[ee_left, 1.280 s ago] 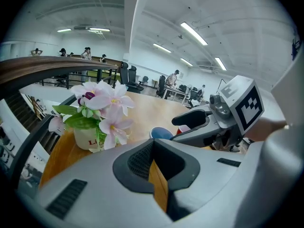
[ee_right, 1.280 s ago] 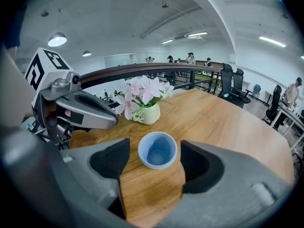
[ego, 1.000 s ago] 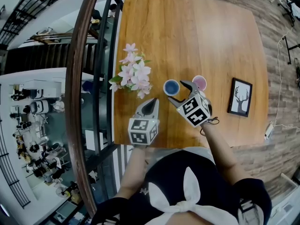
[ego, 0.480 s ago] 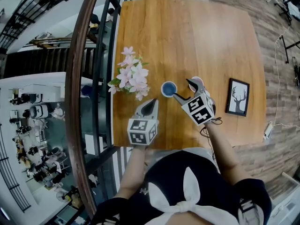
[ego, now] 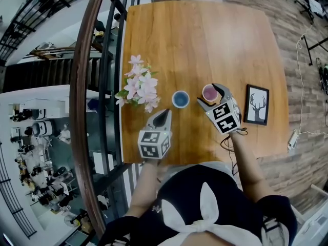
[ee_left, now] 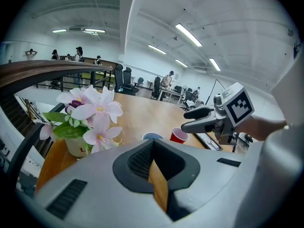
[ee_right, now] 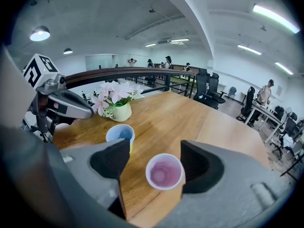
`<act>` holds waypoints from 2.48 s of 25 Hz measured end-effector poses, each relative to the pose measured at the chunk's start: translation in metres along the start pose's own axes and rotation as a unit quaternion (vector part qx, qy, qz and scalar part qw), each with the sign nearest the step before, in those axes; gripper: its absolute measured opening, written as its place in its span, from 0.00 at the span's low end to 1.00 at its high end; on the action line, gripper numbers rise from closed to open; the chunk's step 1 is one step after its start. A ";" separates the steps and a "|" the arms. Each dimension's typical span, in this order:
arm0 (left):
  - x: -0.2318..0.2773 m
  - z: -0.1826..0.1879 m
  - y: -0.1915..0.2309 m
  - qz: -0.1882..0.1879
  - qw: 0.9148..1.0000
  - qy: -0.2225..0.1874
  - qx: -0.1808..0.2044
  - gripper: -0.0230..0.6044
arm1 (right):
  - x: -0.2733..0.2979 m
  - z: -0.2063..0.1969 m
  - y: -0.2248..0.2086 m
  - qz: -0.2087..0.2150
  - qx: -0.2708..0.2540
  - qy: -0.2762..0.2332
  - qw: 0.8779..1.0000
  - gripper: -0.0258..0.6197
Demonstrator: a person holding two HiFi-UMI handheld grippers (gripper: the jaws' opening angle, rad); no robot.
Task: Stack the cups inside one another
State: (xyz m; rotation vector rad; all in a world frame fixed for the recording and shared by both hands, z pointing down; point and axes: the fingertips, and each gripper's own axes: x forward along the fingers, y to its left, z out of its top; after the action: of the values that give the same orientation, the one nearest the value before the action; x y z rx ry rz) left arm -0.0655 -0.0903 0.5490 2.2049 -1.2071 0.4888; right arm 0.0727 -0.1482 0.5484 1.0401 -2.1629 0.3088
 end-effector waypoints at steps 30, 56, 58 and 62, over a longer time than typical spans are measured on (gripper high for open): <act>0.020 -0.002 -0.011 -0.015 1.000 0.021 0.008 0.06 | 0.013 -0.050 -0.020 0.000 0.074 0.043 0.996 0.56; 0.024 -0.005 -0.007 -0.012 1.000 0.027 0.001 0.06 | 0.029 -0.066 -0.020 -0.008 0.050 0.076 0.996 0.52; 0.023 -0.005 -0.008 -0.012 1.000 0.026 0.001 0.06 | 0.028 -0.065 -0.022 -0.010 0.040 0.078 0.996 0.52; 0.022 -0.003 -0.007 -0.012 1.000 0.023 0.001 0.06 | 0.025 -0.063 -0.021 -0.009 0.040 0.077 0.996 0.52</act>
State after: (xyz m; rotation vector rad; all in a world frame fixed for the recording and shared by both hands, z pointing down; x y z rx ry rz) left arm -0.0478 -0.0991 0.5618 2.1963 -1.1547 0.5275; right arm 0.1089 -0.1455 0.6093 1.0445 -2.0173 0.4567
